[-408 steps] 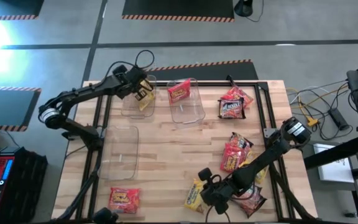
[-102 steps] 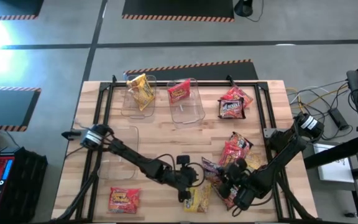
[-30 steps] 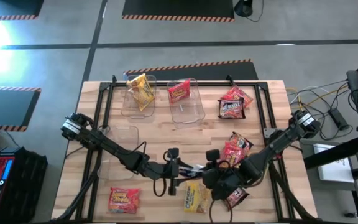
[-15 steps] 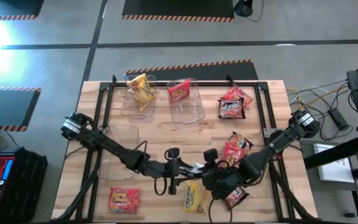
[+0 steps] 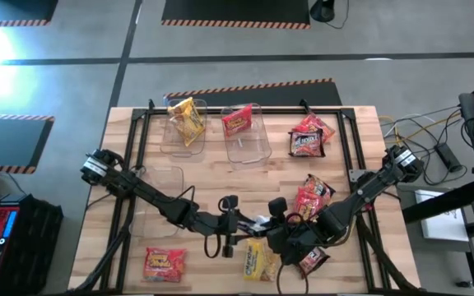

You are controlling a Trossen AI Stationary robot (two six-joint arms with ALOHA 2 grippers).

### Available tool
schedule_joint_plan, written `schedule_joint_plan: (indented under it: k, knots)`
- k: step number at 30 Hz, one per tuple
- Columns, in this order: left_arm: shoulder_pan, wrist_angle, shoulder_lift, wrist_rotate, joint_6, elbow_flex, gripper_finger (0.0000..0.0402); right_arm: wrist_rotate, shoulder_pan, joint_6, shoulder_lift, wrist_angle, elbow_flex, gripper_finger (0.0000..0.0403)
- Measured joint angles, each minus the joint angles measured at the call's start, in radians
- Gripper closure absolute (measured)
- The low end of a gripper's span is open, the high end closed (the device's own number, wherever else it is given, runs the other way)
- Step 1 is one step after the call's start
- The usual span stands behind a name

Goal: Sort Maruchan noodles
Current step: Put the black noodle pack into the bottom transparent bin

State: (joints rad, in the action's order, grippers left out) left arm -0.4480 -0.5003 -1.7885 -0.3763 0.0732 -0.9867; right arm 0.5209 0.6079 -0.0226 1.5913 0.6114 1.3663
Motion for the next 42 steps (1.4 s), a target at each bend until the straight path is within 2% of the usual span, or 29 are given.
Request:
schedule_joint_plan:
  k: [8, 13, 23, 36, 42]
  knots:
    - [0.0, 0.001, 0.0, 0.002, -0.031, 0.0, 0.0292, 0.002, 0.0, -0.003, 0.0, 0.0, 0.001, 0.0289]
    - [0.0, 0.002, 0.0, 0.003, -0.031, 0.0, 0.0304, -0.003, 0.0, -0.038, 0.0, 0.004, 0.001, 0.0287]
    - [0.001, 0.002, 0.0, 0.002, -0.036, 0.0, 0.0312, -0.002, 0.001, -0.056, 0.0, 0.003, 0.003, 0.0255]
    - [0.006, 0.002, 0.0, 0.001, -0.039, 0.0, 0.0394, -0.005, 0.001, -0.057, -0.002, 0.011, 0.003, 0.0224]
    - [0.012, 0.019, 0.0, 0.001, -0.038, 0.0, 0.0401, -0.005, 0.003, -0.096, -0.038, 0.052, 0.003, 0.022]
